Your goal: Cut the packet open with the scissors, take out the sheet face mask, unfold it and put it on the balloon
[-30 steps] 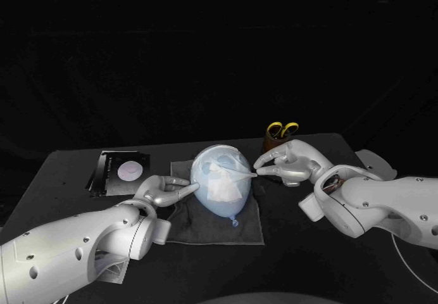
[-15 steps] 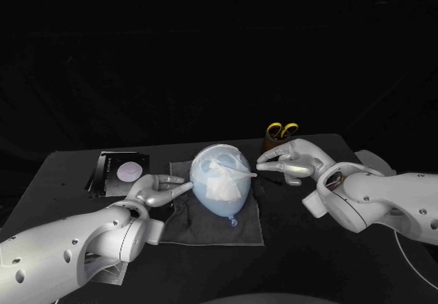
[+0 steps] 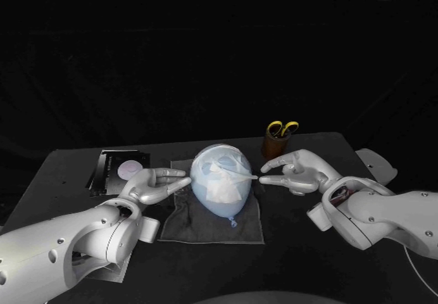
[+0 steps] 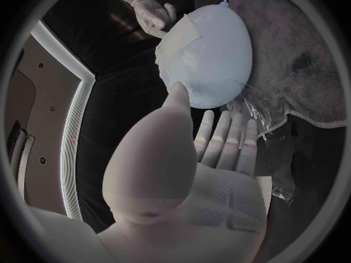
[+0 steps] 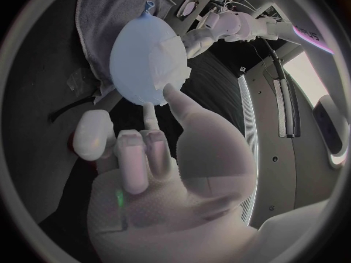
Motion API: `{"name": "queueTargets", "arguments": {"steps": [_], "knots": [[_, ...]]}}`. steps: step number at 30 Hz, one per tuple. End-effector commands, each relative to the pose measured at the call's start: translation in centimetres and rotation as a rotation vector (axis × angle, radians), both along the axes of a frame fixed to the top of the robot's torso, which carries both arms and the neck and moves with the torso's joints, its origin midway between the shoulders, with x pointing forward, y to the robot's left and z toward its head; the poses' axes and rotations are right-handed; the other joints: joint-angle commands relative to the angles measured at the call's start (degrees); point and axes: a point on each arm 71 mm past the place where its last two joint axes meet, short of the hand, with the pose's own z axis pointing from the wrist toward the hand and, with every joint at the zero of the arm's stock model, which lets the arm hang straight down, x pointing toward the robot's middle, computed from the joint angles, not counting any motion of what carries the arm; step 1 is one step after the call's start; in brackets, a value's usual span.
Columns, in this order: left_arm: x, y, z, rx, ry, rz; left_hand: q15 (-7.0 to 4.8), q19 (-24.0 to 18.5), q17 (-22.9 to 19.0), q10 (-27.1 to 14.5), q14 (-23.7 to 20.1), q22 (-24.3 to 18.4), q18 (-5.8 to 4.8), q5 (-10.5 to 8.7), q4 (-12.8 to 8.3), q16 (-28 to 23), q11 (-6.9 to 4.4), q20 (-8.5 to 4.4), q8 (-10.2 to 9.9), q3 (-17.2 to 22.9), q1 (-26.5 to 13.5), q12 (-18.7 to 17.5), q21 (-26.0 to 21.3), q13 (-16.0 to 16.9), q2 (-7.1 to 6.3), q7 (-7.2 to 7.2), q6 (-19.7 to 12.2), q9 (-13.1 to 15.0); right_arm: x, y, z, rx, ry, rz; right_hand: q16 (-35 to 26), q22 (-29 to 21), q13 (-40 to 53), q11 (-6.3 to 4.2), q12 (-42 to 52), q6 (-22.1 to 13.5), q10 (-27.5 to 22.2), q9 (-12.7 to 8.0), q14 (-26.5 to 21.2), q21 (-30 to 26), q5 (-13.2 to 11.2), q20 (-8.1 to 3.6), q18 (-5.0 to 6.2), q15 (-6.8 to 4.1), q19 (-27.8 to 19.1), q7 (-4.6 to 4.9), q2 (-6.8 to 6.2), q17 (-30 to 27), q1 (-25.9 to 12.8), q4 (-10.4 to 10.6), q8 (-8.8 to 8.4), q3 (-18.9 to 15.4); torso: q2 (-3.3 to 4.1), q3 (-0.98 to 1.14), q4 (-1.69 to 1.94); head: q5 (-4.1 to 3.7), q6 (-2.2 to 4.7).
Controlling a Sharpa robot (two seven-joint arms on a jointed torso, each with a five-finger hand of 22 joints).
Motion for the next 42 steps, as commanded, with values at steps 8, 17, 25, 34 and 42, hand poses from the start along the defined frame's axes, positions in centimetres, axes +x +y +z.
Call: {"name": "queueTargets", "arguments": {"steps": [8, 17, 25, 34, 42], "knots": [[-0.1, 1.0, 0.7, -0.076, -0.063, -0.048, -0.32, 7.60, 0.45, 0.91, 1.80, 0.96, -0.31, -0.23, -0.26, 0.62, -0.24, -0.02, -0.08, 1.86, 2.46, -0.33, 1.41, 0.07, 1.68, 4.67, 1.55, 0.07, -0.6, 0.0, -0.6, 0.008, -0.055, 0.008, 0.23, 0.15, 15.08, 1.44, 0.37, 0.10, 6.98, -0.03, 6.17, -0.16, 0.08, -0.03, 0.46, 0.42, -0.14, 0.11, 0.39, 15.09, 0.47, 0.92, -0.04, -1.57, 0.03, -0.03, -0.01, -0.76, -0.14], [0.4, 1.7, 1.0, -0.085, -0.115, -0.027, -2.27, 15.23, 4.29, 4.48, 6.16, 2.87, 2.89, -0.24, -0.49, 8.47, -1.75, -0.54, 0.78, 2.37, 4.40, 0.95, 6.05, 0.21, 2.81, 3.40, 4.61, 0.20, -0.3, -0.1, -0.3, 0.082, -0.063, -0.068, 0.23, 2.61, 15.08, 0.69, 0.37, 2.59, 6.98, -0.33, 6.17, 2.61, -0.13, -0.48, -0.23, -0.20, 2.54, -0.75, 5.24, 15.09, 3.36, 2.76, 0.46, -0.40, 0.08, 0.02, 0.05, -0.80, -0.03], [1.4, 1.6, 1.8, -0.072, -0.168, -0.025, -2.64, 15.25, 6.17, 5.37, 4.98, 3.16, 3.47, -0.23, -0.34, 12.19, -2.14, -0.30, 1.05, 1.19, 3.71, 1.19, 6.71, 0.21, 2.42, 2.85, 5.41, 0.13, 1.8, 0.4, 0.4, 0.082, -0.053, -0.089, 0.23, 2.89, 15.08, 0.57, 0.37, 2.97, 6.98, -0.49, 6.17, 2.93, -0.06, -0.61, -0.31, -0.32, 2.85, -0.88, 5.70, 15.09, 3.43, 3.17, 0.41, -0.17, 0.05, 0.01, 0.10, -0.88, 0.20], [2.2, 1.2, 1.9, -0.041, -0.185, -0.013, -3.59, 15.57, 8.82, 8.72, 5.10, 3.62, 3.98, -0.23, -0.46, 18.05, -3.05, -0.35, 1.69, 0.13, 4.03, 2.91, 7.76, 0.59, 3.28, 2.26, 7.18, 0.10, 4.1, 1.7, 0.2, 0.059, -0.051, -0.090, 0.23, 2.50, 15.08, 0.60, 0.37, 2.56, 6.98, -0.82, 6.17, 2.47, -0.16, -0.68, -0.19, -0.35, 2.54, -0.78, 5.53, 15.09, 3.73, 3.15, -0.04, -0.04, 0.12, 0.01, 0.09, -0.76, 0.45], [2.8, 0.7, 1.9, -0.023, -0.187, -0.019, -5.70, 19.25, 14.01, 11.51, 8.09, 5.74, 5.86, -0.17, -0.41, 28.80, -4.63, -0.87, 2.57, -1.45, 4.88, 5.00, 11.88, 1.08, 4.67, 0.76, 9.49, -0.11, 5.4, 3.0, 0.4, 0.059, -0.080, -0.077, 0.23, 2.33, 15.08, 0.85, 0.37, 1.99, 6.98, -1.27, 6.17, 2.23, -0.31, -0.65, -0.16, -0.20, 2.40, -0.46, 4.95, 15.09, 3.75, 3.22, -0.55, -0.17, 0.09, -0.01, 0.09, -0.59, 0.53]]}}
